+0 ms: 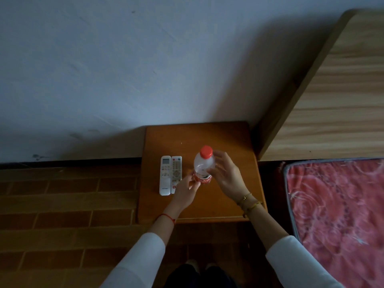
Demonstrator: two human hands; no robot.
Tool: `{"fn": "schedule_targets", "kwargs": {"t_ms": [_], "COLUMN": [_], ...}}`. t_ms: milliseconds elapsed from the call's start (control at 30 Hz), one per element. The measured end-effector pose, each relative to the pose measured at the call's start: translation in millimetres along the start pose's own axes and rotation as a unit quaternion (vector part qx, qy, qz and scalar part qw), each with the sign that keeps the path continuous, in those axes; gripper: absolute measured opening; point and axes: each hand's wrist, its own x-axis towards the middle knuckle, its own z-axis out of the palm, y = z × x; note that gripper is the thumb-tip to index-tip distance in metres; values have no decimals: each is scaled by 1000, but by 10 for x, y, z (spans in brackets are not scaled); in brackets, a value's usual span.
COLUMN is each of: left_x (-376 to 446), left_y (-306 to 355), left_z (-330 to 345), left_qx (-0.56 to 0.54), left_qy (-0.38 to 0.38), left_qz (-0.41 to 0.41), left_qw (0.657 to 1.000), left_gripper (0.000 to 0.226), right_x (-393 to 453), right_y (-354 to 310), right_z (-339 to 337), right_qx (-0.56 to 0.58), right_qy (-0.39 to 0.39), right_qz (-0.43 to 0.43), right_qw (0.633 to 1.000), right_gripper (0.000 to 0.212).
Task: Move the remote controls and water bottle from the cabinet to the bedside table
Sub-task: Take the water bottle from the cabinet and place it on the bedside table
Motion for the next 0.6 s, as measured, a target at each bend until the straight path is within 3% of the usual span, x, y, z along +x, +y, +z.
{"fn": "schedule_targets", "kwargs": {"t_ms": [200, 400, 600], "left_x": [-338, -966, -1747], "left_y": [238, 638, 1261], "left_z": [-129, -619, -1193], "left_qx": [27, 144, 247], "left_qy": [20, 111, 172], "left_qz": [2, 42, 90], "left_qw": [999, 982, 949], "left_gripper": [48, 52, 54], "right_x": [-151, -338, -619], "right_y": [-207, -783, -1727], "right_z": [-109, -470, -900], "right_qx": [-92, -223, -298], "right_qy": [-22, -26, -15], "right_qz": [32, 110, 68], "right_qw": [995, 968, 952], "right_gripper": [58, 62, 54]}}
